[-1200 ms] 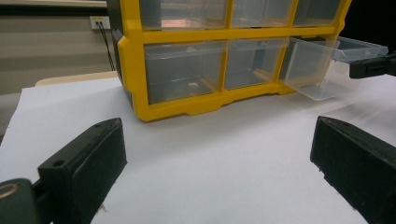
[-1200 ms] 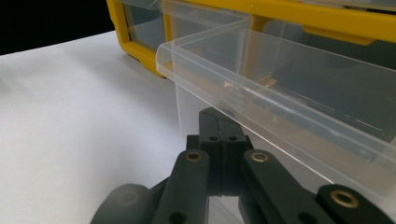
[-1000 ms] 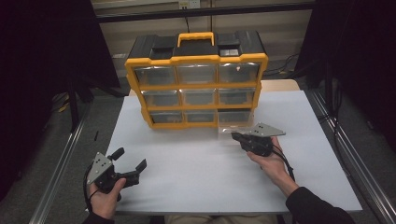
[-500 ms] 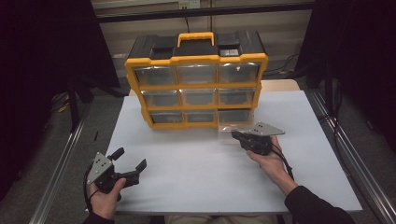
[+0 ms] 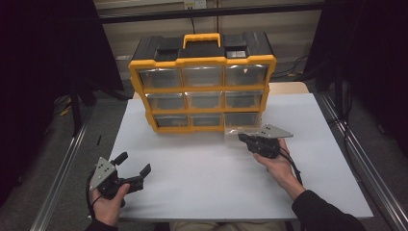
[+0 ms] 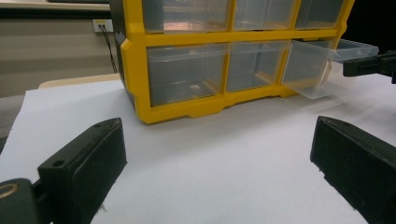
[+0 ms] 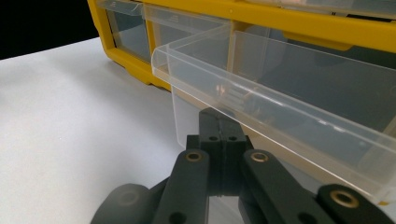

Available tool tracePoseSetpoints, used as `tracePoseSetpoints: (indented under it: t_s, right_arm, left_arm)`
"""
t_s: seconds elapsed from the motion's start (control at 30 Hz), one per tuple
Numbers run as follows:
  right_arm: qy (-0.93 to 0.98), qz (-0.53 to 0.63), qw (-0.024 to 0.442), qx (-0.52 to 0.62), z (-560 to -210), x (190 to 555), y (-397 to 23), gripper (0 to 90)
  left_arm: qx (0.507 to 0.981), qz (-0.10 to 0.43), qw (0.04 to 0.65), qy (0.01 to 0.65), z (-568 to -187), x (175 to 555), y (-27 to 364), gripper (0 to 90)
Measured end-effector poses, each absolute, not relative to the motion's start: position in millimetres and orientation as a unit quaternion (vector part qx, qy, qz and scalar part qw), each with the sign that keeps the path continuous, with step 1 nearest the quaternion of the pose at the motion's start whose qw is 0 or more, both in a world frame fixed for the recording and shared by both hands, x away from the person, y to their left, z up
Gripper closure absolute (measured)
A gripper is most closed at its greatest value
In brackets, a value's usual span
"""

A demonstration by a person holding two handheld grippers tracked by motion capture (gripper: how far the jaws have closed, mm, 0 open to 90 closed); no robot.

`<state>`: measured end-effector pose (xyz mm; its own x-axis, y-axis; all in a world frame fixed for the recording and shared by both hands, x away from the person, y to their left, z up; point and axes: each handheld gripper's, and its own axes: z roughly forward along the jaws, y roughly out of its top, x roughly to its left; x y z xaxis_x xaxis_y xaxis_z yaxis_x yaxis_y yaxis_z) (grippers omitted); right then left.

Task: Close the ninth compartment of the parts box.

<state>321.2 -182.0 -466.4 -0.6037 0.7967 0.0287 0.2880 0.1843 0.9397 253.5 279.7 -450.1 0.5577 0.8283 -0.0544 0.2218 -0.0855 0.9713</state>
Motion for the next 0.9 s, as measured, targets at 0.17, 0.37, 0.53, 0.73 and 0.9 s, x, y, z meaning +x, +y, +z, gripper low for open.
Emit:
tracePoseSetpoints:
  t_s: [0.17, 0.37, 0.53, 0.73, 0.9]
  right_arm:
    - [0.729, 0.520, 0.247, 0.371, -466.8, 323.0, -181.2, 90.0]
    - [0.730, 0.518, 0.249, 0.369, -466.5, 324.3, -181.3, 90.0]
    - [0.731, 0.517, 0.250, 0.369, -466.7, 326.5, -181.4, 90.0]
    - [0.730, 0.517, 0.250, 0.370, -466.7, 328.9, -181.9, 90.0]
    - [0.730, 0.516, 0.252, 0.369, -466.9, 330.7, -182.2, 90.0]
  left_arm:
    - [0.686, 0.272, 0.557, 0.382, -450.0, 253.4, 279.8, 3.4]
    - [0.685, 0.270, 0.557, 0.383, -450.5, 253.5, 279.0, 3.4]
    - [0.685, 0.269, 0.557, 0.384, -450.4, 253.3, 278.9, 3.4]
    - [0.685, 0.271, 0.557, 0.384, -450.4, 253.5, 279.3, 3.4]
    - [0.685, 0.273, 0.555, 0.384, -450.1, 253.0, 279.4, 3.4]
